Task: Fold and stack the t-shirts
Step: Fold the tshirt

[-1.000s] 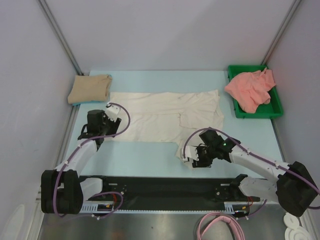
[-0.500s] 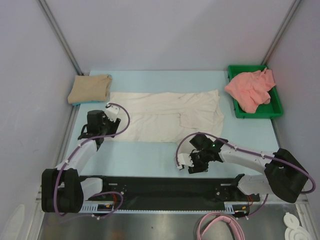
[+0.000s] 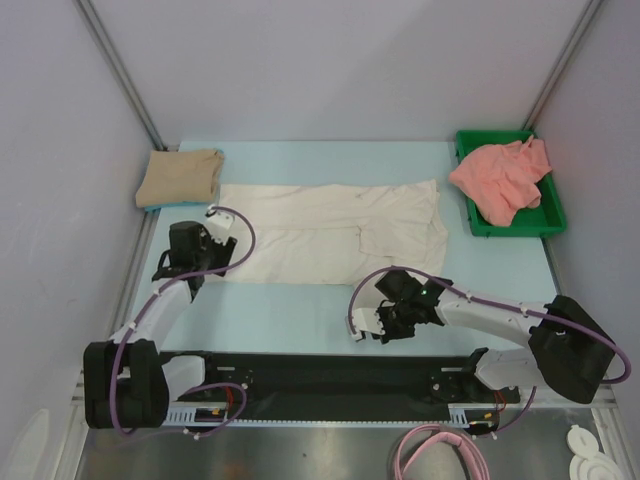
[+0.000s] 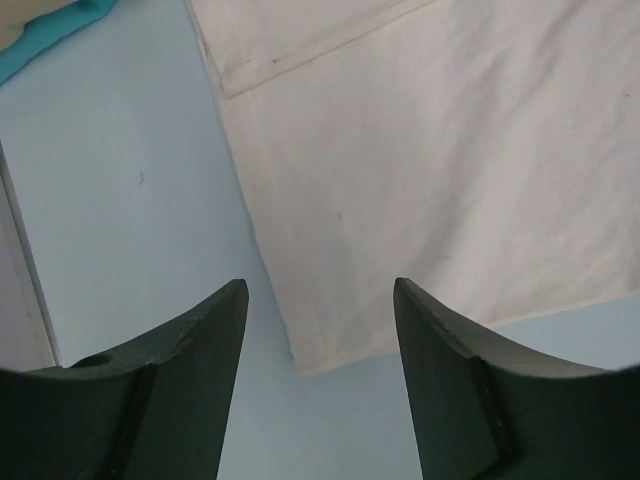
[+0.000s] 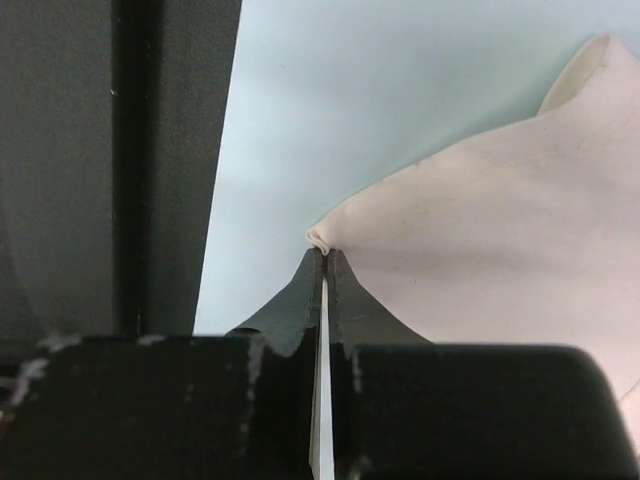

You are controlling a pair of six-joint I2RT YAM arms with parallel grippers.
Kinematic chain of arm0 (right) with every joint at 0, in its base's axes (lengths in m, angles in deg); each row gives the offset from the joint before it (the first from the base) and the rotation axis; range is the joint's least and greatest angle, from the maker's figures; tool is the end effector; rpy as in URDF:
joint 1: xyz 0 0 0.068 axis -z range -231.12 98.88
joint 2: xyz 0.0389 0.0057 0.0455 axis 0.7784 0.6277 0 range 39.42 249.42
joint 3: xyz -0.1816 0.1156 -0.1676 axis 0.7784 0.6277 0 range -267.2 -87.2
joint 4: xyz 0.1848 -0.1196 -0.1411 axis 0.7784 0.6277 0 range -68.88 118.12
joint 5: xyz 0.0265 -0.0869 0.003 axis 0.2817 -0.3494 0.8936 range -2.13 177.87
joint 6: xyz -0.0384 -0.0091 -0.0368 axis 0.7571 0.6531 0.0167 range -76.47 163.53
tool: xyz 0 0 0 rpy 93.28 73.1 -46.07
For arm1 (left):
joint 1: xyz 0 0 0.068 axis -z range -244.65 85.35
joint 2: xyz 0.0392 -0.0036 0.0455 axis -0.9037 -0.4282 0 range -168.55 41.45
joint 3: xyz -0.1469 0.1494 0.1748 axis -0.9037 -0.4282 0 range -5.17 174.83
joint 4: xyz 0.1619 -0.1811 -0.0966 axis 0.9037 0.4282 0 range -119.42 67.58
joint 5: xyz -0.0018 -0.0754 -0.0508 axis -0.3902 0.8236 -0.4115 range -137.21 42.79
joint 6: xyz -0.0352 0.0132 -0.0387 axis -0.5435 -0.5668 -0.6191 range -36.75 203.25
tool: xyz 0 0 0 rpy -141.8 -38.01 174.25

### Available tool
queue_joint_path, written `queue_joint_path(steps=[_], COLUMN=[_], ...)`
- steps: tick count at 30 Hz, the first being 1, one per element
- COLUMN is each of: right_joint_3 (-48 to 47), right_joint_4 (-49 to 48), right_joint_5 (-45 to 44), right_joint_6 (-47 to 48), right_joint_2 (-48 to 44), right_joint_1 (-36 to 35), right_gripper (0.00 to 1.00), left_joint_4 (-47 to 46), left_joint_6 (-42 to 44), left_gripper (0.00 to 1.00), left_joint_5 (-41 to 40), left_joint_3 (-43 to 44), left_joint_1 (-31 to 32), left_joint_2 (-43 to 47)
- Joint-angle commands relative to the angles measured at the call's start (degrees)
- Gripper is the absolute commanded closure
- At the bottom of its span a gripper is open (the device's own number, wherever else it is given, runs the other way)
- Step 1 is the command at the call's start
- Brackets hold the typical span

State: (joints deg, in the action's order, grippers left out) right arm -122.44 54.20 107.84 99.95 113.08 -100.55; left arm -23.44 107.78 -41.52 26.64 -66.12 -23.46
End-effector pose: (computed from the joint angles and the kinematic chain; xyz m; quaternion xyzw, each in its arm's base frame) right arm 0.1268 0.1667 0.1597 -0.7924 0.5638 0.1612 0.1683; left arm 0.2310 0.0023 0.2001 0.2011 0.8793 0.0529 0.4285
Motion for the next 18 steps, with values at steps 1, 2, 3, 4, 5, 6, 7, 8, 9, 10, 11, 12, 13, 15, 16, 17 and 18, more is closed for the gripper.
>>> queue_joint_path(steps=[1, 2, 3, 4, 5, 6, 7, 8, 9, 10, 11, 12, 13, 15, 16, 17, 18], right_joint_3=[-1.5, -1.6, -1.8, -1.4, -1.1, -0.7, -0.4, 0.1, 0.3, 0.4, 0.5, 0.5, 0.6, 0.7, 0.8, 0.8, 0.9], right_joint_4=[5.1, 5.5, 5.9, 5.9, 5.9, 5.5, 4.6, 4.4, 3.7, 3.2, 2.7, 2.3, 2.0, 1.6, 1.7, 1.6, 1.6], right_joint_5=[-3.4, -3.9, -4.6, -5.1, -5.7, -7.3, -8.1, -8.6, -9.2, -9.6, -9.9, -10.4, -10.5, -10.7, -10.7, -10.5, -10.3], right_joint_6=[-1.3, -1.7, -2.4, -3.6, -4.1, -4.7, -5.6, -5.7, -5.9, -6.1, -6.3, -6.5, -6.4, -6.2, -6.2, -6.1, -6.1], right_joint_2=[-3.1, -4.6, -6.0, -8.9, -10.1, -11.2, -12.0, -13.1, -13.4, -13.5, -13.5, -13.4, -13.4, -13.7, -14.0, -14.3, -14.9], right_joint_1=[0.2, 0.0, 0.0, 0.0, -0.1, -0.1, -0.1, 0.2, 1.0, 1.5, 2.0, 2.8, 3.2, 4.1, 4.3, 4.4, 4.6], right_gripper=[1.00, 1.00, 1.00, 1.00, 1.00, 1.00, 1.00, 1.00, 1.00, 1.00, 1.00, 1.00, 1.00, 1.00, 1.00, 1.00, 1.00], left_joint_4=[2.7, 4.4, 9.0, 11.5, 13.9, 18.8, 20.9, 22.6, 24.8, 25.7, 25.9, 26.0, 25.8, 25.3, 25.0, 24.5, 24.2], left_joint_6=[1.0, 0.8, 0.5, -0.3, -0.5, -0.5, -0.5, -0.4, -0.4, -0.3, -0.3, 0.0, 0.2, 0.5, 0.9, 1.4, 1.7], left_gripper=[0.34, 0.33, 0.33, 0.33, 0.34, 0.37, 0.39, 0.40, 0.40, 0.39, 0.39, 0.39, 0.39, 0.42, 0.43, 0.45, 0.46], left_joint_5=[1.1, 3.3, 4.8, 6.2, 7.9, 10.2, 10.9, 11.3, 11.4, 10.9, 10.4, 9.3, 8.7, 7.1, 5.3, 4.5, 4.0], left_joint_3=[0.2, 0.7, 3.0, 4.3, 5.8, 8.7, 9.9, 11.0, 12.3, 13.1, 13.4, 13.7, 13.9, 14.2, 14.2, 13.8, 13.7], left_joint_1=[-1.2, -1.5, -2.6, -3.3, -4.0, -4.8, -5.1, -5.4, -5.9, -6.3, -6.5, -6.9, -7.1, -7.9, -8.0, -8.3, -8.6], left_joint_2=[3.0, 3.0, 2.9, 2.1, 1.3, 0.3, -1.8, -2.8, -3.8, -5.2, -5.8, -6.3, -7.1, -8.0, -8.7, -9.1, -9.9])
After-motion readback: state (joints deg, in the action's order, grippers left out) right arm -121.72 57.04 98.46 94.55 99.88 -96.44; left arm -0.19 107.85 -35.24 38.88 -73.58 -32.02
